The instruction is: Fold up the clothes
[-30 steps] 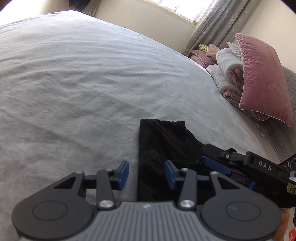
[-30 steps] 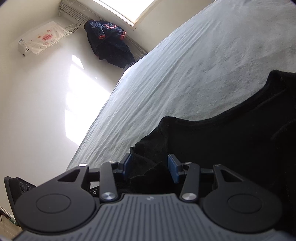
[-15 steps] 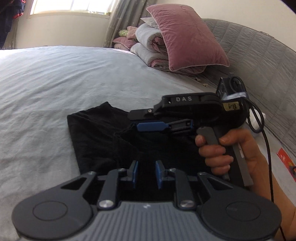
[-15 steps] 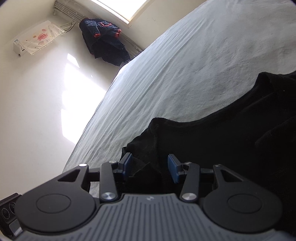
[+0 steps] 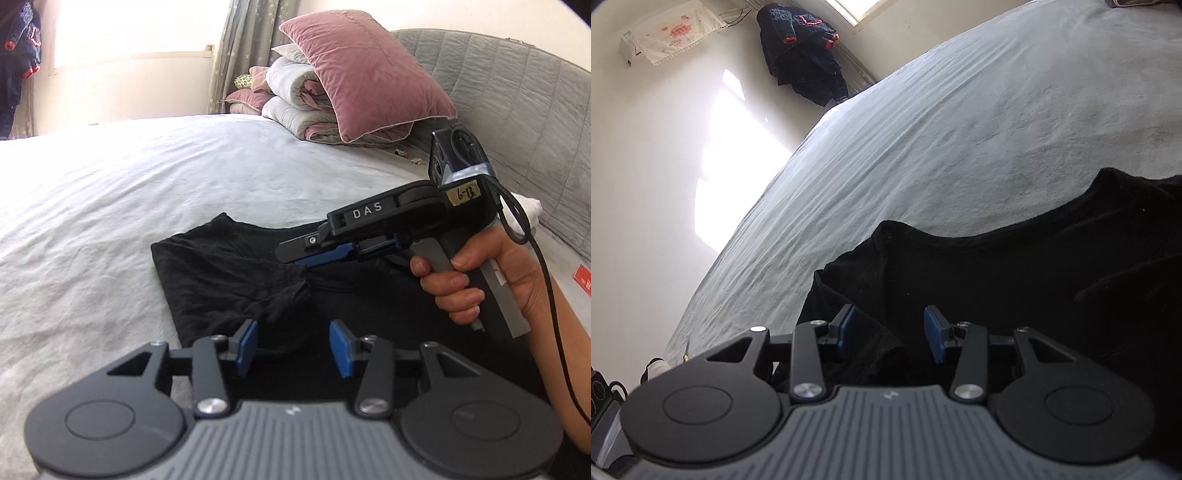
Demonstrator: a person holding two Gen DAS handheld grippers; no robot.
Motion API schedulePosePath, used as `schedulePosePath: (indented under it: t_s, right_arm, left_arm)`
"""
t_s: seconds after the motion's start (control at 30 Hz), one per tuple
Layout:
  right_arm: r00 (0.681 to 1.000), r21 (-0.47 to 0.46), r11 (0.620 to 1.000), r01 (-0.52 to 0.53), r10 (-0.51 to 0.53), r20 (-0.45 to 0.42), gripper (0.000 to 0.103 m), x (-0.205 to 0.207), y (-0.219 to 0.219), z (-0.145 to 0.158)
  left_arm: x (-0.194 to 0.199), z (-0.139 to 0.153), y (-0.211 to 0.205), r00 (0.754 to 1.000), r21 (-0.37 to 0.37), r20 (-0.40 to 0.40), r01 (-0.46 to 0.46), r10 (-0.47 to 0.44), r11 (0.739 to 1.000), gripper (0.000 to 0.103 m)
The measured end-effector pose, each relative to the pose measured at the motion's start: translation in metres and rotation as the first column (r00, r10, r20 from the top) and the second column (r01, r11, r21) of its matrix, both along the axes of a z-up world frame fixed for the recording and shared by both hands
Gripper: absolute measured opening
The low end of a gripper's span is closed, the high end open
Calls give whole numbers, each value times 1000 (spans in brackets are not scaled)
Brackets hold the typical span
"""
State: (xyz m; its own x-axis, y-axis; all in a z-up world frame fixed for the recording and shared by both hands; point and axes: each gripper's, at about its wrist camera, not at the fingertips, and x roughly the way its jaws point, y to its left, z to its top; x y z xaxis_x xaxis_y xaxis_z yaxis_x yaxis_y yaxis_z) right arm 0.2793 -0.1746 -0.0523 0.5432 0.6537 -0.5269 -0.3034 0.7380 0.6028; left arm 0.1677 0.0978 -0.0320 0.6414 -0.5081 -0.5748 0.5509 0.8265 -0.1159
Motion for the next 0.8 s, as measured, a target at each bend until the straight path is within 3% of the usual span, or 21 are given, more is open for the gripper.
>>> schedulePosePath:
  t_s: [0.07,0.13,0.17,0.23,0.3,0.43,0.6,0.67,0.8]
  right_arm:
    - [999,-37,999,-29,29,13,29,-1,6,-1]
    - [999,-71,996,-45,47,24,7,-3,11,-2]
    - [998,-75,996,-44,47,37,7,-4,12,-2]
    - [997,-80,996,-38,43,64,6,-6,13,-1]
    - [993,-74,997,-25,33,112,6,-9,13,4]
    - [980,-34,999,13,-6,201,6,-15,7,15]
    - [986,-99,994,43,-26,163,8,-5,13,4]
    - [989,-121,992,43,-25,146,15,-3,15,2]
    - [985,-76,997,32,-18,174,16,-8,8,10]
  left_arm:
    - [0,-5,-9,999,37,7,35,-36,999,47]
    - [2,-10,-17,999,70,4,53,-53,996,47]
    - [3,-12,-20,999,85,2,52,-52,995,44]
    - [6,-14,-22,1000,108,12,24,-26,994,12]
    - [7,-13,-18,1000,88,21,-1,-1,996,2]
    - [2,-6,-9,999,1,20,34,-34,999,2]
    - [-1,-9,-13,997,24,-24,79,-78,997,4]
    - [-5,-1,-1,997,-55,-6,71,-71,996,6]
    - [-1,7,23,1000,-189,9,-9,11,982,6]
